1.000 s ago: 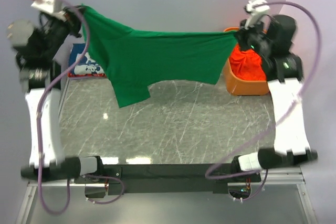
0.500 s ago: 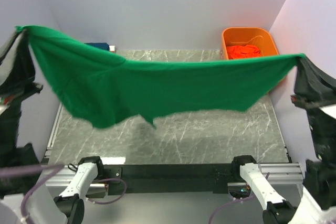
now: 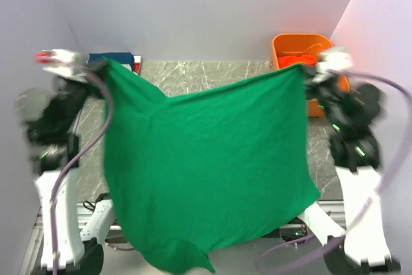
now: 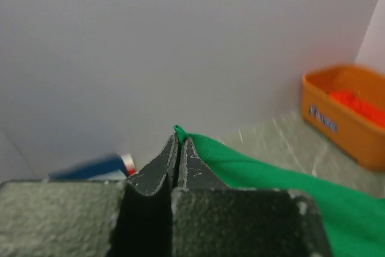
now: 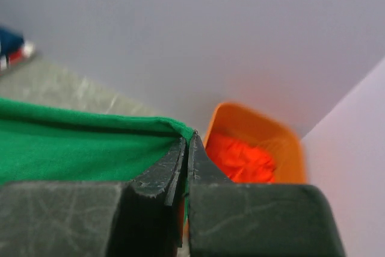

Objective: Fold and stack the t-shirts
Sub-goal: Flatten the tshirt out

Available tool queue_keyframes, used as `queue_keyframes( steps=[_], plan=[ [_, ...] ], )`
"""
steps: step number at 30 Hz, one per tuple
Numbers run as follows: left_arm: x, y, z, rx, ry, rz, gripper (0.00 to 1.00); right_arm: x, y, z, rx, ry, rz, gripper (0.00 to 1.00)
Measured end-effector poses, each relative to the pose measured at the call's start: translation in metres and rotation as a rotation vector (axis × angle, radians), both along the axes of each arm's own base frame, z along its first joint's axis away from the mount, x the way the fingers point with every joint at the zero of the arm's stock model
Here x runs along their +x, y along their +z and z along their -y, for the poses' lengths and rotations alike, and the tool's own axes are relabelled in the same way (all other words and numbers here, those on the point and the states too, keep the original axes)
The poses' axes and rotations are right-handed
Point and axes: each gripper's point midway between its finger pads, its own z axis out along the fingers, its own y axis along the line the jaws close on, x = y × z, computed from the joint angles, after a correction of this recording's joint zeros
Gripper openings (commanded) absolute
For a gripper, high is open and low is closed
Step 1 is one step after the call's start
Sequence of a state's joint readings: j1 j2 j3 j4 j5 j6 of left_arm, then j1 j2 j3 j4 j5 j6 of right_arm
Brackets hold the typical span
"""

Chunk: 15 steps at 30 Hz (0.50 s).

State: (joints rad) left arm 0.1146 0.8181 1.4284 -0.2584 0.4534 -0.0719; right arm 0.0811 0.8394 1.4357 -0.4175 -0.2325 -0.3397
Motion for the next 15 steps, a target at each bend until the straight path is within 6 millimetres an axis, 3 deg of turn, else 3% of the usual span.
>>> queue_keyframes(
  steps=[3,5,8,10,12,15],
  plan=[
    [0.047,-0.107,0.0,-0.021,-0.033,-0.254,0.01,0.044,-0.082,-0.009,-0.042,0.031,-0.193,0.0],
    [0.063,-0.182,0.002,-0.04,-0.059,-0.417,0.01,0.065,-0.142,-0.017,-0.07,0.051,-0.329,0.0],
    [0.076,-0.256,0.004,-0.062,-0.081,-0.581,0.01,0.075,-0.232,-0.034,-0.125,0.102,-0.513,0.0],
    [0.088,-0.288,0.003,-0.07,-0.089,-0.651,0.01,0.074,-0.276,-0.045,-0.164,0.131,-0.596,0.0],
    [0.102,-0.311,0.002,-0.073,-0.092,-0.698,0.01,0.078,-0.298,-0.055,-0.192,0.154,-0.634,0.0],
    [0.125,-0.338,-0.002,-0.062,-0.091,-0.736,0.01,0.099,-0.325,-0.067,-0.225,0.164,-0.67,0.0]
  ],
)
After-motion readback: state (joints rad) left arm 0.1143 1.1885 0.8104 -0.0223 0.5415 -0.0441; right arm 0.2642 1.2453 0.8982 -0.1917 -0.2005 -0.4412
